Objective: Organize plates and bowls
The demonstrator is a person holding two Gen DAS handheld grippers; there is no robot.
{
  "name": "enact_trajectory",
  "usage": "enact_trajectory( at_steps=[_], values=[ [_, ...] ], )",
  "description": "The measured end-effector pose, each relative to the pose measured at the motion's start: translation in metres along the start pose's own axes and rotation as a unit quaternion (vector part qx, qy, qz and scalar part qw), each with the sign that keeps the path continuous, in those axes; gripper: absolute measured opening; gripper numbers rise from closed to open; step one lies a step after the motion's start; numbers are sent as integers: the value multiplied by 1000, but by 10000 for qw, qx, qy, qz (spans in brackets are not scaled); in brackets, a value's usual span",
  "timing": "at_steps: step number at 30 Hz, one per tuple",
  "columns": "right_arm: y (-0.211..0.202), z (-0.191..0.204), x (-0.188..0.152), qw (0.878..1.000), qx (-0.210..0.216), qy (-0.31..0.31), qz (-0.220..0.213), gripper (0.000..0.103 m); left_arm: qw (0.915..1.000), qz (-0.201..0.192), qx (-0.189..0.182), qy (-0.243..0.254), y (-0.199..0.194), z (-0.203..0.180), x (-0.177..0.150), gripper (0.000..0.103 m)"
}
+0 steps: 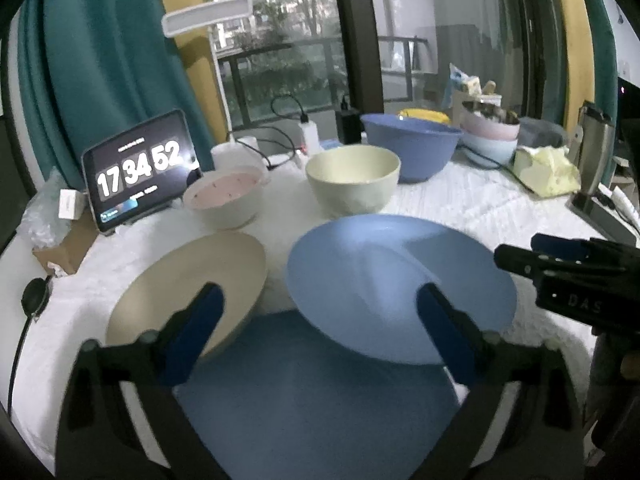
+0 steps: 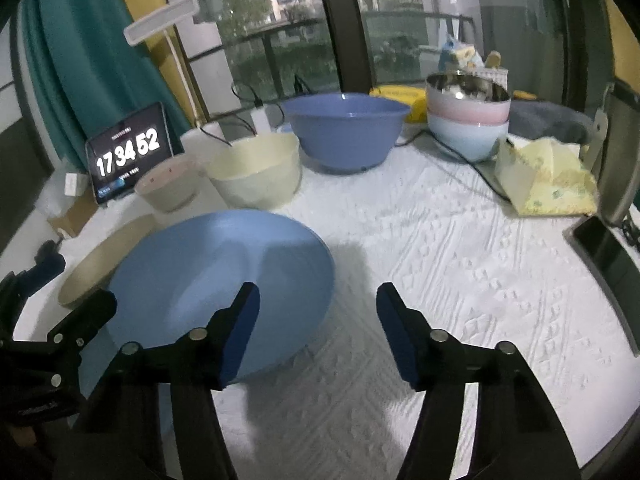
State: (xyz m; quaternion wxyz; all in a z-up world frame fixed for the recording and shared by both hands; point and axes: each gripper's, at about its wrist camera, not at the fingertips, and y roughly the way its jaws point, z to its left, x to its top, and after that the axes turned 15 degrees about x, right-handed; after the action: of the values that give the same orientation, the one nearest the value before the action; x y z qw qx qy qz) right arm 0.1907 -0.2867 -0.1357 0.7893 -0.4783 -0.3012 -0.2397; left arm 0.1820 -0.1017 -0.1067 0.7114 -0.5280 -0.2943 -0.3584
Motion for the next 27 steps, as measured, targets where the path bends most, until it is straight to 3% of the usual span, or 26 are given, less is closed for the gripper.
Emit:
enact_trajectory(
  at_steps=[6, 10, 16, 27],
  values=[
    [15, -13, 0, 9989, 245, 292, 278, 58, 9994, 315, -32, 153, 18, -11, -1, 77],
    [23, -14, -1, 9984, 239, 276, 428, 42, 9985, 471, -61, 262, 26, -17, -3, 64],
    [29, -18, -2, 9975, 352, 325, 524, 27, 9978, 523, -34, 396, 26, -27, -4, 62],
    [11, -28, 1, 9988, 207, 332, 296, 25, 9974, 539, -191, 443, 19, -40, 0, 62]
  ],
)
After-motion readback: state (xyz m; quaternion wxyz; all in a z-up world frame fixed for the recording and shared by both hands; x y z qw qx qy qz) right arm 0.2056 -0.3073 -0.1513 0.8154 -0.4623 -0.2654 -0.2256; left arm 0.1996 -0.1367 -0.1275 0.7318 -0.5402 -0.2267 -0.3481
